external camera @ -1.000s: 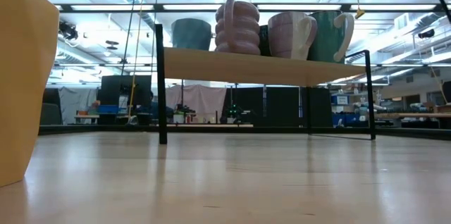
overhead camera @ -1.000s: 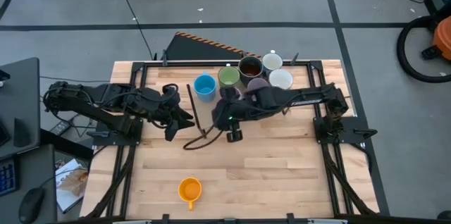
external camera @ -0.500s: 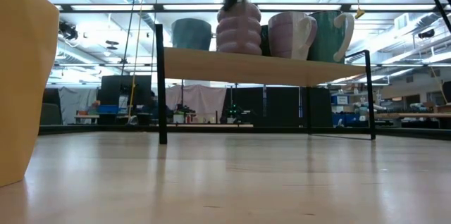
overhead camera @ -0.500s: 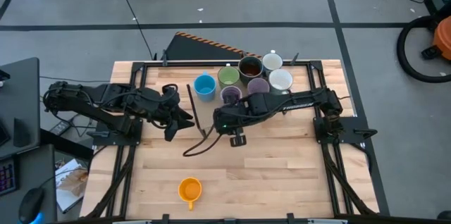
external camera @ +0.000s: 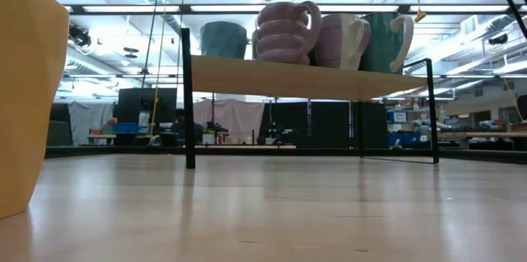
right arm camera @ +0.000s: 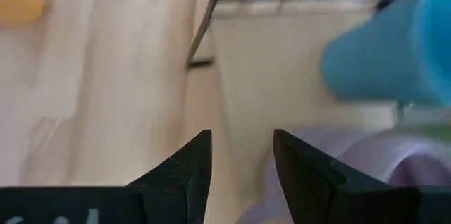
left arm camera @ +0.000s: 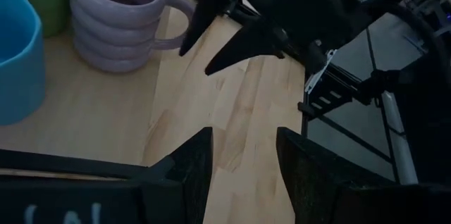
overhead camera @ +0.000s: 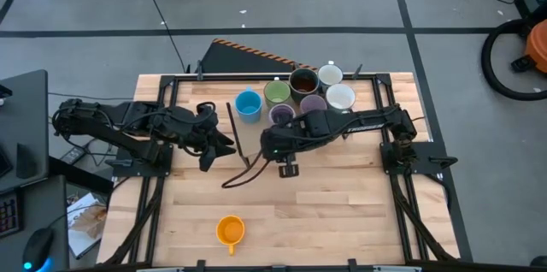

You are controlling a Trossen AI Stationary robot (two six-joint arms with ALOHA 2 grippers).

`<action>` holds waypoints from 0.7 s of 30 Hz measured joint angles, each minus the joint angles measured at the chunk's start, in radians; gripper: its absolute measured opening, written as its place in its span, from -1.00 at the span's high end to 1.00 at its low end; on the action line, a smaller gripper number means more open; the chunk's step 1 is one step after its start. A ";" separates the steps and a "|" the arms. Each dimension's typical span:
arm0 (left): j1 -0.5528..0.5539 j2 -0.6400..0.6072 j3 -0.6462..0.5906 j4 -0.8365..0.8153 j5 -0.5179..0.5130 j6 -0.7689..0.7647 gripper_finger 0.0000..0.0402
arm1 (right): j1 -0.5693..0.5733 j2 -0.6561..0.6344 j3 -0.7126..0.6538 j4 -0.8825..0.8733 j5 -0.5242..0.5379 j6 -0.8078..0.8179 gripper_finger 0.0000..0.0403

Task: Place coffee mugs
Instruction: Put the violet mug on the shelf

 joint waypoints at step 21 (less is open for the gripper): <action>0.000 0.000 0.000 0.002 0.000 -0.010 0.18 | -0.057 0.077 0.001 0.120 0.187 -0.146 0.22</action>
